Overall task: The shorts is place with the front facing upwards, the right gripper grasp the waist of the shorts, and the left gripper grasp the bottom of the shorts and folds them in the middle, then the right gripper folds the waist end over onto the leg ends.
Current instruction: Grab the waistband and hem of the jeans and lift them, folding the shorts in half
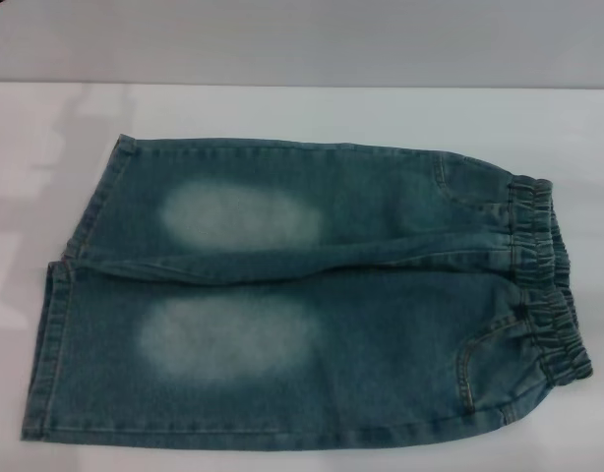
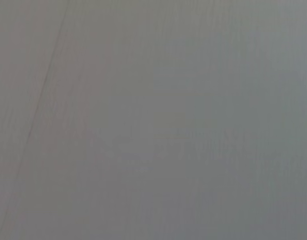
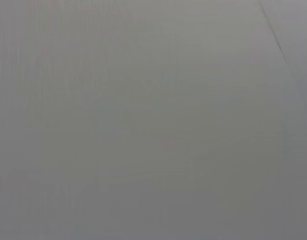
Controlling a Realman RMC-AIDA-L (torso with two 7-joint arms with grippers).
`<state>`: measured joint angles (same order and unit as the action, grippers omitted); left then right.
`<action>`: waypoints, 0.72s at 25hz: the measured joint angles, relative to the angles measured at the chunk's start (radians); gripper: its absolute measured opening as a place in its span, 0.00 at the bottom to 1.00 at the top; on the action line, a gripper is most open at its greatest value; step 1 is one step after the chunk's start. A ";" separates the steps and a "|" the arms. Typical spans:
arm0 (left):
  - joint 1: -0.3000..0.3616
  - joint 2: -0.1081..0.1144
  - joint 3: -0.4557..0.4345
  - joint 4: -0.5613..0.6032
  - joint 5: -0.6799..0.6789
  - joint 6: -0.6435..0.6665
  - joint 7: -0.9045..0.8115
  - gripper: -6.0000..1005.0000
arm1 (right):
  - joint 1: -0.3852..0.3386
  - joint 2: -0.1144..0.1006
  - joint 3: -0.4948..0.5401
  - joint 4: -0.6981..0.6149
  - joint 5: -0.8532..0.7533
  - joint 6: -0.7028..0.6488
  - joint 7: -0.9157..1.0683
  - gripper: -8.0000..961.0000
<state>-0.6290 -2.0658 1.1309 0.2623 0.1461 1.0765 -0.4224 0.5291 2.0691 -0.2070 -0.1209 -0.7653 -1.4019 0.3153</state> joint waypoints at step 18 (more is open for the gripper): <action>-0.003 0.004 0.022 0.006 -0.002 -0.021 -0.052 0.68 | -0.004 0.000 0.000 0.003 0.000 0.000 0.001 0.52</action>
<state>-0.6317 -2.0619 1.1531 0.2680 0.1438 1.0553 -0.4743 0.5254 2.0691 -0.2071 -0.1180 -0.7654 -1.4022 0.3160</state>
